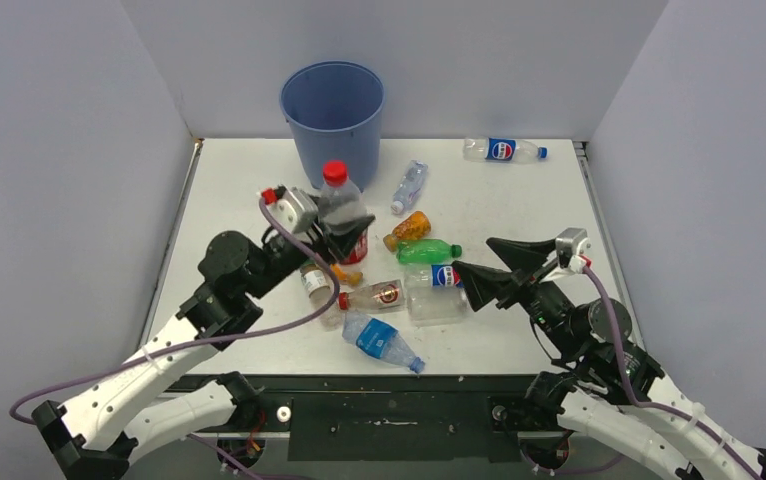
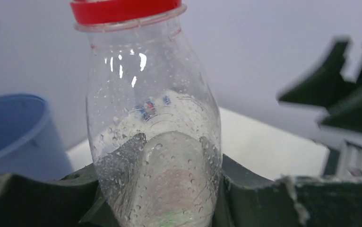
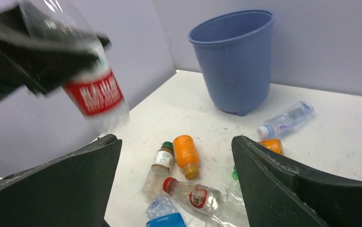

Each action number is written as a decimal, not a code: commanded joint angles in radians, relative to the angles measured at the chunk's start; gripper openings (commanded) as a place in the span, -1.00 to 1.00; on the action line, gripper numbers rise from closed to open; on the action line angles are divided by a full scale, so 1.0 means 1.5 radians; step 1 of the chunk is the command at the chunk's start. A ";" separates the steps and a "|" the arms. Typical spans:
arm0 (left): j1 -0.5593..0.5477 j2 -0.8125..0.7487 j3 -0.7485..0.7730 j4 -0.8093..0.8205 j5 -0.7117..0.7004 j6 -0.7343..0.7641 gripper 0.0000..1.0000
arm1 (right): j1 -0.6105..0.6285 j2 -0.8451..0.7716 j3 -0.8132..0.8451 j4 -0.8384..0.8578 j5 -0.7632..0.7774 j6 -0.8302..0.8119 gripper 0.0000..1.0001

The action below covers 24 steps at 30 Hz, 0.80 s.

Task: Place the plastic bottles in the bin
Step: Pick up the plastic bottle at the center of the board, then place the plastic bottle in the trash bin.

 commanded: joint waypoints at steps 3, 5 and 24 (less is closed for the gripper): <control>0.143 0.162 0.208 0.184 -0.115 -0.031 -1.00 | 0.003 -0.051 -0.113 0.024 0.145 0.050 0.79; 0.217 0.217 0.262 0.228 -0.119 -0.098 -1.00 | 0.003 -0.061 -0.135 0.026 0.169 0.064 0.79; 0.421 0.700 0.618 0.358 -0.037 -0.116 -1.00 | 0.003 -0.050 -0.228 0.082 0.185 0.080 0.79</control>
